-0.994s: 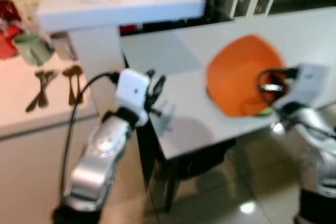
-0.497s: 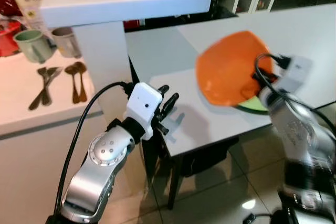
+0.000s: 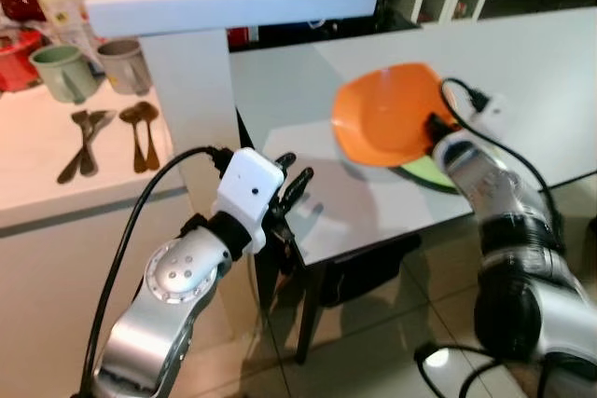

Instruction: Setting the table

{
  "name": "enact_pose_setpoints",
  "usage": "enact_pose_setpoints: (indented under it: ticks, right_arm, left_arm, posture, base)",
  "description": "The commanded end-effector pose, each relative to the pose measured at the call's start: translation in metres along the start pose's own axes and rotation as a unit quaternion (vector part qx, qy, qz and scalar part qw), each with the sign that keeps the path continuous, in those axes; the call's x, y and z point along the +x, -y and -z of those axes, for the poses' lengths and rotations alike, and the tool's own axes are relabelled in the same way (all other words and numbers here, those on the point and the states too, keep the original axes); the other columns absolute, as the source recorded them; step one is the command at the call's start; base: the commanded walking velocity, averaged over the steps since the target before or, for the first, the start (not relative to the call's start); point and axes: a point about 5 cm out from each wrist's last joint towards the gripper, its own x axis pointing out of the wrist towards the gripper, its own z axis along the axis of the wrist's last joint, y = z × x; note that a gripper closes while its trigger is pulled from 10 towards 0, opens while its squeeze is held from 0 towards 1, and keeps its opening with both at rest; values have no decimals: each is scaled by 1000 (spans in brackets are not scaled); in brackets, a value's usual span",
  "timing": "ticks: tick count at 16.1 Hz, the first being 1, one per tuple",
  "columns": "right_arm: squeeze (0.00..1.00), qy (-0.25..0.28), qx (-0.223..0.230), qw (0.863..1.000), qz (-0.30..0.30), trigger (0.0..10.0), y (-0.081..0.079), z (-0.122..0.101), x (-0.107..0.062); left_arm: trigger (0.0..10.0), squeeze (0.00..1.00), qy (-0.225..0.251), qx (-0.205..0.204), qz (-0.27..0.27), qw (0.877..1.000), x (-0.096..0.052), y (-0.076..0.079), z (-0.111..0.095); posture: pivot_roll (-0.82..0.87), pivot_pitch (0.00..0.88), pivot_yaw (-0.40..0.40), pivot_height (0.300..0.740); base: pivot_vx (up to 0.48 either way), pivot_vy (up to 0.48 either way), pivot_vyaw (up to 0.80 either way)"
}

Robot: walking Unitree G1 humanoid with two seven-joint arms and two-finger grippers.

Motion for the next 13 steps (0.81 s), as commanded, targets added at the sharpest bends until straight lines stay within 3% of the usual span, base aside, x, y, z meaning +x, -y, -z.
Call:
enact_pose_setpoints:
  ticks: [1, 4, 6, 8, 13]
  right_arm:
    - [0, 25, 22, 999, -33, 10000, -13, -14, 3]
    - [0, 23, 25, 999, -41, 10000, -21, -18, 7]
    - [0, 26, 3, 1000, -4, 10000, -23, -22, 10]
    - [0, 28, 6, 1000, -8, 10000, -30, -24, 11]
    - [0, 8, 20, 1000, -2, 10000, -38, -14, 14]
  left_arm:
    - [10000, 0, 7, -1, -1, 1000, -5, -2, -6]
    - [10000, 0, 4, -6, -4, 1000, -11, -2, -8]
    - [10000, 0, -5, -9, 3, 1000, -17, 1, -9]
    - [10000, 0, -12, -13, 16, 1000, -22, 5, -11]
    - [10000, 0, -23, -12, 17, 1000, -33, 8, -16]
  posture:
    - [58, 76, -14, 740]
    - [78, 114, -18, 740]
    - [91, 148, -14, 740]
    - [100, 165, -14, 740]
    - [137, 212, -28, 740]
  base:
    - [0, 0, 0]
    - [0, 0, 0]
    - [0, 0, 0]
    - [0, 0, 0]
    - [0, 0, 0]
